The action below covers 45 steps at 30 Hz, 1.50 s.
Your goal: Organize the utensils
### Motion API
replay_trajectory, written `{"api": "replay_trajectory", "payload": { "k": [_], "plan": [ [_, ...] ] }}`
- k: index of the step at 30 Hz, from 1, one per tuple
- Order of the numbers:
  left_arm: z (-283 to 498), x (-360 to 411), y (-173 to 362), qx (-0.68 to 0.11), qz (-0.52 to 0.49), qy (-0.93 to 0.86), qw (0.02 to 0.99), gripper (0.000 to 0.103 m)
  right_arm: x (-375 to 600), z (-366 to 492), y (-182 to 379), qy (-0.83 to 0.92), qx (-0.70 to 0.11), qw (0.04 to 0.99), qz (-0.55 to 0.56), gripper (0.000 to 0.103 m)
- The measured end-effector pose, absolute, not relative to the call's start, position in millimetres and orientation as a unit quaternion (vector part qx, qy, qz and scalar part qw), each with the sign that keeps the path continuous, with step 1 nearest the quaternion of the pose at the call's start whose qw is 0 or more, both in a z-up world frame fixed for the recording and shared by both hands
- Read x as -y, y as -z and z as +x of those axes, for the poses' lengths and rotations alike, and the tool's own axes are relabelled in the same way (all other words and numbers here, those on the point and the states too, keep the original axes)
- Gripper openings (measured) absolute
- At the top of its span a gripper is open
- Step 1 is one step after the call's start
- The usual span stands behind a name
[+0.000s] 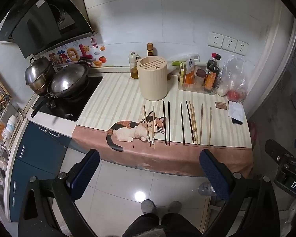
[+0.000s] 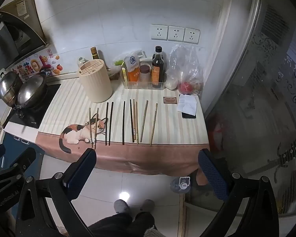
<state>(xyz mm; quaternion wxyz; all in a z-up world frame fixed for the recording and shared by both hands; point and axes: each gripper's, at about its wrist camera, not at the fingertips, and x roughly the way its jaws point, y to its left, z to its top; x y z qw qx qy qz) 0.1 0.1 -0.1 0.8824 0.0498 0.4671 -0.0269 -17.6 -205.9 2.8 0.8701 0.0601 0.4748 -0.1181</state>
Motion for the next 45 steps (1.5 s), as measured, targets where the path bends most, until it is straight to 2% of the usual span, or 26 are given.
{"api": "replay_trajectory", "payload": {
  "k": [45],
  "plan": [
    [27, 2, -12, -0.459, 0.05, 0.025, 0.886, 0.103, 202, -6, -12, 0.121, -0.47, 0.873, 0.052, 0.103]
  ]
}}
